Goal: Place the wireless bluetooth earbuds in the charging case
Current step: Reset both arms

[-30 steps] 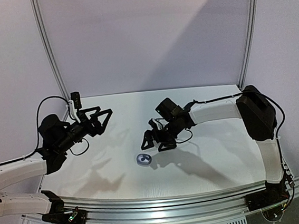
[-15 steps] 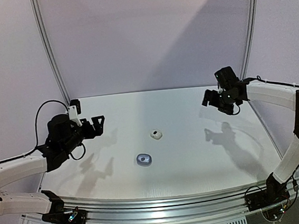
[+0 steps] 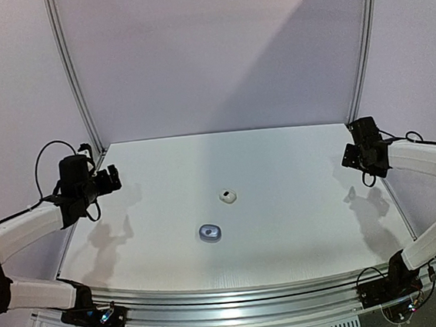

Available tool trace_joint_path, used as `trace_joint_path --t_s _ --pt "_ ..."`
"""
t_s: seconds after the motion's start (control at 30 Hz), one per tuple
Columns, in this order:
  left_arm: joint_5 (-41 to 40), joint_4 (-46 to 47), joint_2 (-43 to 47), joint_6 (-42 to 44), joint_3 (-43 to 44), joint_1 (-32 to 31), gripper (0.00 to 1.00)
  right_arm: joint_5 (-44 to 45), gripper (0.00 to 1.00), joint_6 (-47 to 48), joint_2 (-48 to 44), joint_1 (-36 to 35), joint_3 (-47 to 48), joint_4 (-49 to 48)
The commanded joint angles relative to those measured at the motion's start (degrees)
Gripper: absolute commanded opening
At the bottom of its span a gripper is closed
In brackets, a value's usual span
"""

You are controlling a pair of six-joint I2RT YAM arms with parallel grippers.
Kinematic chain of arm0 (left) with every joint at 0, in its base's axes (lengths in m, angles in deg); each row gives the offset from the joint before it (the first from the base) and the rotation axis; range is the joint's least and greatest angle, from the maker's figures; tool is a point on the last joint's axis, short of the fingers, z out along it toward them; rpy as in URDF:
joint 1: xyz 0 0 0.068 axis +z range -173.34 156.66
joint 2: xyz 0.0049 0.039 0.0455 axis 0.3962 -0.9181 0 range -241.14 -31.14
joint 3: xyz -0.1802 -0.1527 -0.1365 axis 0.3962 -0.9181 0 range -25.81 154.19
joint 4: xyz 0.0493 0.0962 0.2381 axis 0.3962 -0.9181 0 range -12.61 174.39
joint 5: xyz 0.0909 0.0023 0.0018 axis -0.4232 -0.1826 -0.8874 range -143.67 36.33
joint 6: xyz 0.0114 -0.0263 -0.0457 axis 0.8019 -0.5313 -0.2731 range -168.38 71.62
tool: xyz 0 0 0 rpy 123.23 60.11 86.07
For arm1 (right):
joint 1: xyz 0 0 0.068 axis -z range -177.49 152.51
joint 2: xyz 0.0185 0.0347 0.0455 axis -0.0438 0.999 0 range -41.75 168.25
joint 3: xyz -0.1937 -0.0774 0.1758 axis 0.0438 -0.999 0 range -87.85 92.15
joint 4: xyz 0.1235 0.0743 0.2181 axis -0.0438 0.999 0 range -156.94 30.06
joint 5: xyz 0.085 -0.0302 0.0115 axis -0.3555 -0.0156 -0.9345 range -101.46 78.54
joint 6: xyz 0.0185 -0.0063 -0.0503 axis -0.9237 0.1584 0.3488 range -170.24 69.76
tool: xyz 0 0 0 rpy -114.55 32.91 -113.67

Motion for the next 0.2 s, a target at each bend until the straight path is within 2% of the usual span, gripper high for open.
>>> trace_joint_path --t_s 0.0,0.17 --pt "2.3 1.3 0.6 1.5 -2.4 5.7 0.99 10.7 0.99 4.4 -1.7 1.0 -3.5 -5.9" --pt "3.1 8.8 -0.3 8.6 -7.3 9.2 0.99 7.4 0.99 4.5 -5.8 1.7 -9.5 -14.4"
